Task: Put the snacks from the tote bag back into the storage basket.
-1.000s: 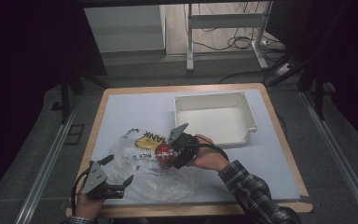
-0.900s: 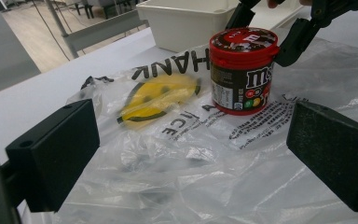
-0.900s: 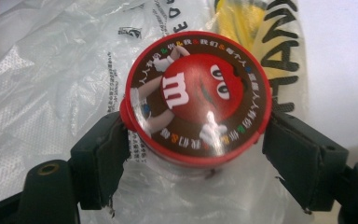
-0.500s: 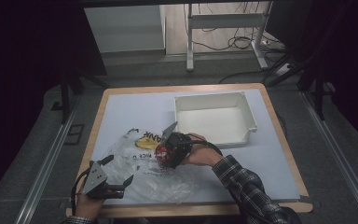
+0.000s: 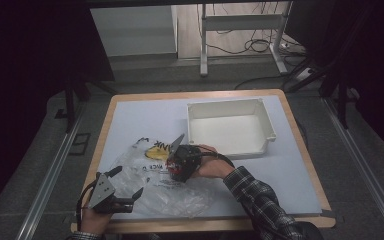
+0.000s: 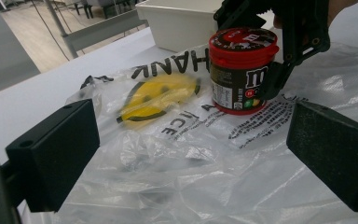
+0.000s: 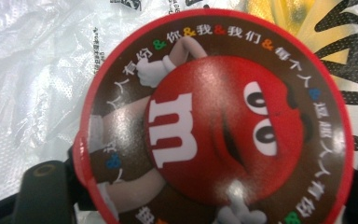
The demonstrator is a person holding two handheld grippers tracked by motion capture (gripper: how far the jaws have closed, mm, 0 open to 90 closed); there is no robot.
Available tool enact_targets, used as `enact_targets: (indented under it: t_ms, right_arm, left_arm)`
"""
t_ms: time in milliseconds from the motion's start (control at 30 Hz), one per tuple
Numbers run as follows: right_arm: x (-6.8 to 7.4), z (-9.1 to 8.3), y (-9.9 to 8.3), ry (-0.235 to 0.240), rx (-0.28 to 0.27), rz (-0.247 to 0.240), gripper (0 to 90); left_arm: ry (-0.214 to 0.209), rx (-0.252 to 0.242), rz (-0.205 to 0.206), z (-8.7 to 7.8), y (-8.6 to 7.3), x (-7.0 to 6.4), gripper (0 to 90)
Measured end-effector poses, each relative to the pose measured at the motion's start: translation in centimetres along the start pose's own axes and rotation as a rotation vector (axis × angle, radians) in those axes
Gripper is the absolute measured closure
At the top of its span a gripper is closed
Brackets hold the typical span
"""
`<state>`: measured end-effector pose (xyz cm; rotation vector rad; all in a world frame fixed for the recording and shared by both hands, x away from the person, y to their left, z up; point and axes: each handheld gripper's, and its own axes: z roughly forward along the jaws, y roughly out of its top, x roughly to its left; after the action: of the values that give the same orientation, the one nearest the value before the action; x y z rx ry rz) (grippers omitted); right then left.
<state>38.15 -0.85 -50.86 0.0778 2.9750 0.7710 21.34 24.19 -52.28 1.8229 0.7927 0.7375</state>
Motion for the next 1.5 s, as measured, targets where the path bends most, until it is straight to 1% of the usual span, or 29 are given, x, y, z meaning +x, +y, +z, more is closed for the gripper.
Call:
enact_targets:
  t_ms: [33, 67, 167, 200, 333, 400, 433, 500, 767, 867, 933, 1033, 1100, 1133, 1167, 1233, 1367, 1400, 1500]
  right_arm:
    - [0.0, 0.1, 0.0, 0.005, -0.006, 0.003, 25.0]
    - [0.0, 0.0, 0.0, -0.003, -0.004, 0.004, 25.4]
    - [0.0, 0.0, -0.1, 0.002, -0.010, 0.014, 25.7]
    - [0.0, -0.1, -0.1, -0.009, -0.008, 0.025, 25.8]
    - [0.2, -0.1, -0.1, -0.013, -0.010, 0.026, 25.8]
    - [0.3, -0.2, 0.0, -0.025, -0.006, 0.030, 25.9]
    - [0.4, -0.3, 0.0, -0.023, -0.010, 0.039, 25.9]
    - [0.4, -0.4, 0.0, -0.024, -0.014, 0.039, 25.9]
    - [0.7, -1.6, 0.4, -0.025, -0.027, 0.042, 25.9]
    - [0.9, -2.2, 0.6, -0.014, -0.032, 0.040, 25.9]
    - [0.9, -2.4, 0.6, -0.015, -0.032, 0.041, 25.9]
    - [1.1, -2.9, 0.7, -0.016, -0.030, 0.046, 25.9]
    - [1.1, -3.1, 0.7, -0.010, -0.037, 0.038, 25.8]
    - [1.2, -3.3, 0.7, -0.010, -0.038, 0.043, 25.9]
    - [1.3, -3.5, 0.8, -0.017, -0.039, 0.040, 25.9]
    - [1.4, -3.9, 0.8, -0.014, -0.044, 0.041, 25.9]
    - [1.7, -4.5, 0.9, -0.020, -0.042, 0.034, 25.9]
    - [1.7, -4.7, 0.9, -0.027, -0.041, 0.033, 25.9]
    - [1.8, -5.1, 0.8, -0.022, -0.048, 0.039, 25.9]
  left_arm:
    - [0.000, 0.001, 0.000, 0.0, 0.0, 0.0, 2.3]
    - [0.000, 0.000, 0.000, 0.0, 0.0, 0.0, 2.3]
    - [0.000, 0.000, 0.001, 0.0, 0.0, 0.0, 2.4]
    - [0.000, 0.000, 0.001, 0.0, 0.0, 0.0, 2.3]
    - [0.001, 0.001, 0.001, 0.0, 0.0, 0.0, 2.3]
    - [0.000, 0.001, 0.001, 0.0, 0.0, 0.0, 2.3]
    - [0.001, 0.002, 0.002, 0.0, 0.0, 0.0, 2.3]
    - [0.001, 0.002, 0.002, 0.0, 0.0, 0.0, 2.3]
    - [0.002, 0.003, 0.003, 0.1, 0.0, 0.0, 2.4]
    - [0.002, 0.010, 0.011, 0.0, 0.0, 0.0, 2.3]
    - [0.001, 0.005, 0.006, 0.0, 0.0, 0.0, 2.3]
    - [0.002, 0.009, 0.010, 0.0, 0.0, 0.0, 2.3]
    - [0.002, 0.009, 0.011, 0.0, 0.0, 0.0, 2.3]
    - [0.002, 0.010, 0.011, 0.1, 0.0, 0.0, 2.3]
    - [0.002, 0.004, 0.004, 0.1, 0.0, -0.1, 2.3]
    - [0.001, 0.004, 0.005, 0.1, 0.0, -0.1, 2.3]
    - [0.001, 0.005, 0.005, 0.1, 0.0, -0.1, 2.3]
    - [0.001, 0.006, 0.006, 0.1, 0.0, -0.1, 2.3]
    - [0.001, 0.006, 0.005, 0.1, 0.0, -0.1, 2.3]
